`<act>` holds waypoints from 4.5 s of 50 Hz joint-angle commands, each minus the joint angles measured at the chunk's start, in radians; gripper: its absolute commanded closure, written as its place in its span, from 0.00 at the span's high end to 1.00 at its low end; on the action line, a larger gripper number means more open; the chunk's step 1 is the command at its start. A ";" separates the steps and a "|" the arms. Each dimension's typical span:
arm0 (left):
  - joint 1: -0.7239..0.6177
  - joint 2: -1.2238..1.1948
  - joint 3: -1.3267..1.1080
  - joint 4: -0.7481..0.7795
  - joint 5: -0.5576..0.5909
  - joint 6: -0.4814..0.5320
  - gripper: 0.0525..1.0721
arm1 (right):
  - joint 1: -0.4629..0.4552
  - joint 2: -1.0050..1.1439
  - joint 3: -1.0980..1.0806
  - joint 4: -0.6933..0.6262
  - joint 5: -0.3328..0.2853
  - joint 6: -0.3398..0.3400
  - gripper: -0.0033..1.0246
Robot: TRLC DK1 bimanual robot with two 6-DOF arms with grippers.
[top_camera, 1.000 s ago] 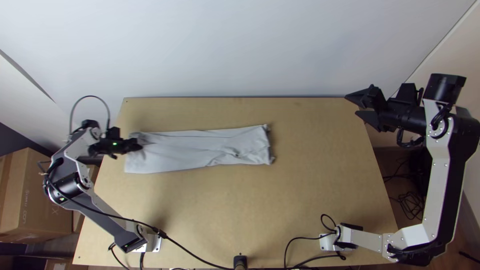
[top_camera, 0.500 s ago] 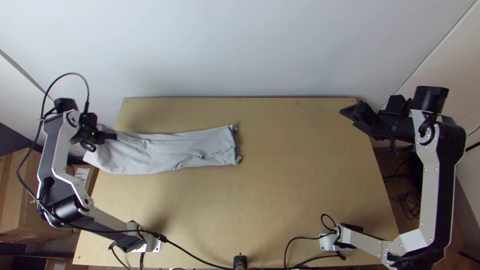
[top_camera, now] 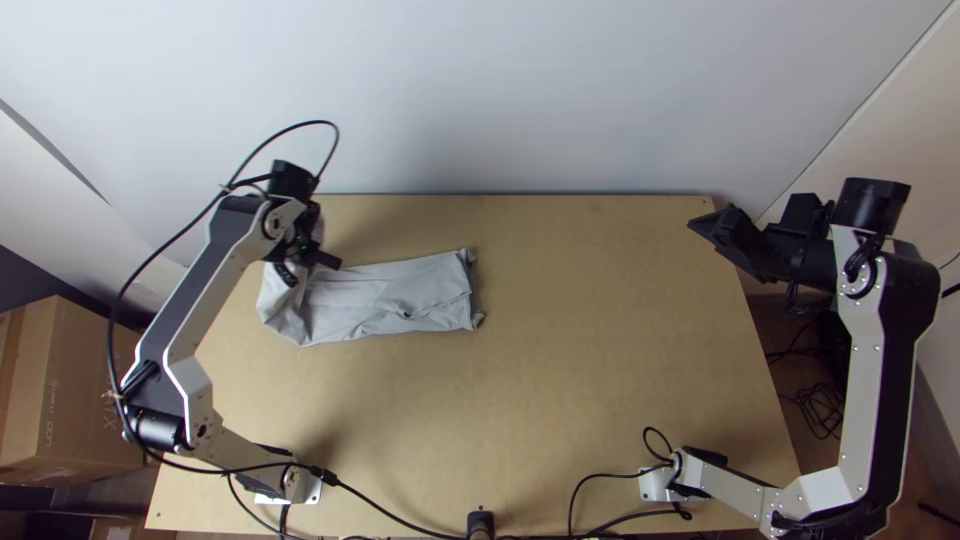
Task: Fold the t-shirt
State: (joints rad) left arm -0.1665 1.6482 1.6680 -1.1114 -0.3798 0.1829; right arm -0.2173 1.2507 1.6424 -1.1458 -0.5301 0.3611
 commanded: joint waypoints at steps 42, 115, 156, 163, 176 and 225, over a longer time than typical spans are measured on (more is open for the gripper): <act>-0.490 0.664 0.636 -0.252 -0.099 -0.375 0.06 | -0.040 -0.228 -0.291 0.035 0.004 -0.062 0.96; 0.219 -0.311 0.346 -0.015 0.222 -0.352 0.95 | 1.155 0.713 0.246 0.446 0.522 -0.133 0.96; 0.545 -0.321 0.308 -0.005 0.387 -0.212 0.95 | 1.095 1.089 0.482 0.336 0.400 0.096 0.96; 0.547 -0.295 0.308 0.012 0.412 -0.241 0.95 | 1.098 0.975 0.349 0.236 0.372 0.124 0.96; 0.548 -0.265 0.305 0.035 0.443 -0.255 0.95 | 1.075 0.813 0.194 0.110 0.331 0.157 0.96; 0.598 -0.235 0.377 0.039 0.441 -0.181 0.95 | 0.774 1.230 0.649 0.219 -0.038 0.223 0.96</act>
State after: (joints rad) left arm 0.4232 1.3983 2.0029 -1.0744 0.0528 -0.0208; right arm 0.5602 2.4588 2.2749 -0.9249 -0.5510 0.5697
